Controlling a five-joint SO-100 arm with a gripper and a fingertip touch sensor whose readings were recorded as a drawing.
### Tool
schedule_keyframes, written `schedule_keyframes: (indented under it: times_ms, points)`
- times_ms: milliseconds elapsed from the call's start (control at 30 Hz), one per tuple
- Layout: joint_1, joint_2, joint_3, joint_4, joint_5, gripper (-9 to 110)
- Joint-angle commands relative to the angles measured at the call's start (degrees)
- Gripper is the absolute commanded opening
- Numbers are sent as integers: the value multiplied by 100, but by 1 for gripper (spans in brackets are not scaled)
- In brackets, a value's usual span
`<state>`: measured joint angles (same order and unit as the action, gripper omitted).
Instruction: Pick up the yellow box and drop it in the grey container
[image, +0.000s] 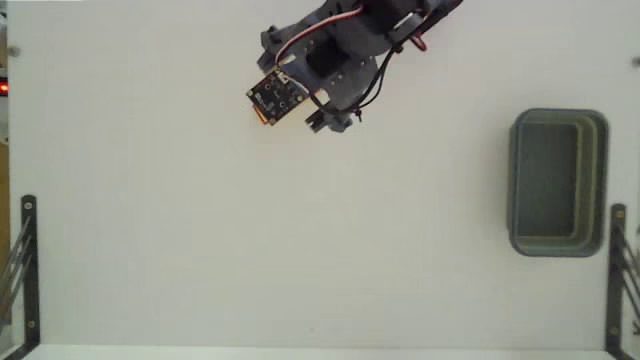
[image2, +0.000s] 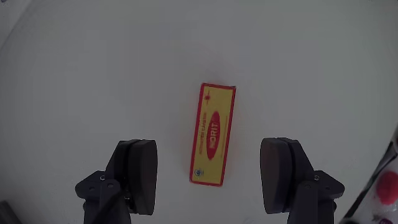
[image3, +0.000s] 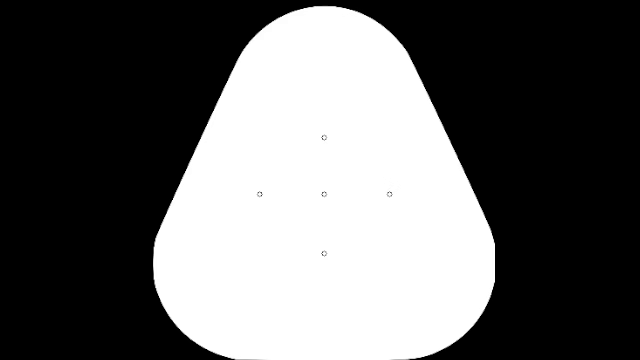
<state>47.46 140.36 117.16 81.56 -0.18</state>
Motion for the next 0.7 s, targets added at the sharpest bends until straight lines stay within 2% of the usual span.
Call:
schedule_keyframes:
  times_ms: [0, 667]
  points:
    - [113, 377, 220, -239, 18, 110]
    - [113, 975, 1791, -1212, 18, 110]
